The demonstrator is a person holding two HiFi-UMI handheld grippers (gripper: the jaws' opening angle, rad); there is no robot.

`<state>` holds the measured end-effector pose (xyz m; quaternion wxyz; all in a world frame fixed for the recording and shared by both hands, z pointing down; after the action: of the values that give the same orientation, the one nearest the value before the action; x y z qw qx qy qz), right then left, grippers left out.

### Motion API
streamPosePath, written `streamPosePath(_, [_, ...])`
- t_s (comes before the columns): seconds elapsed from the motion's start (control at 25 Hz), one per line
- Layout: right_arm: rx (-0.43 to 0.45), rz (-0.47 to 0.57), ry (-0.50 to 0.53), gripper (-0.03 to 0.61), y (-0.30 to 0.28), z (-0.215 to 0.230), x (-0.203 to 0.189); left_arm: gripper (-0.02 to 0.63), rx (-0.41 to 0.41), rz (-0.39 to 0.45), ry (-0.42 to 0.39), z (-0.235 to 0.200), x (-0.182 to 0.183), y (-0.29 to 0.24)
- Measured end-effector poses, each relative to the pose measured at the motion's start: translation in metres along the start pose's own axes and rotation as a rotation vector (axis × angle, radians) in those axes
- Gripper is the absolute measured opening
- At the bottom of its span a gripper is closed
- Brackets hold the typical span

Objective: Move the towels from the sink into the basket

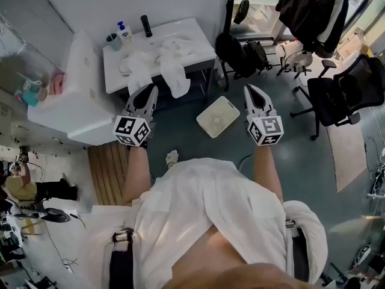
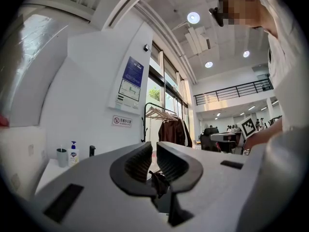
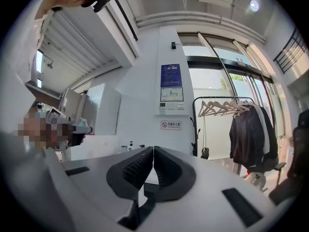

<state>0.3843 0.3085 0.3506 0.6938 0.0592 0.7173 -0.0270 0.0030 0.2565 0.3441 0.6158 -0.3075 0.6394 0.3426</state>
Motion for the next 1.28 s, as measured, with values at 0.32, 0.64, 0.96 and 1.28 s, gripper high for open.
streamPosePath(0.32, [0.005,-0.006,0.011,0.029,-0.003,-0.010,-0.001,0.038,0.022,-0.003,0.004,-0.006,0.000,0.013])
streamPosePath(0.64, [0.024,-0.022,0.008,0.030,-0.011,-0.019,-0.007,0.038,0.038,-0.011,0.014,-0.012,-0.004,0.021])
streamPosePath(0.96, [0.040,-0.042,0.012,0.029,-0.036,-0.031,-0.012,0.038,0.059,-0.019,0.028,-0.035,-0.007,0.029])
streamPosePath(1.28, [0.083,-0.081,0.023,0.031,-0.086,-0.061,-0.020,0.038,0.085,-0.033,0.049,-0.082,-0.015,0.035])
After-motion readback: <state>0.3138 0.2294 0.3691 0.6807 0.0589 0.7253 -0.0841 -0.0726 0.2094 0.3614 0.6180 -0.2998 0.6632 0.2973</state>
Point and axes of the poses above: the fingertips, and each gripper's own axes: y backward along the fingers, z to its right, x out of its top, the point moved 8 cm from there along y, backward along the fingers, and after that the axes turned 14 degrees about -x, right-handed, at the moved point
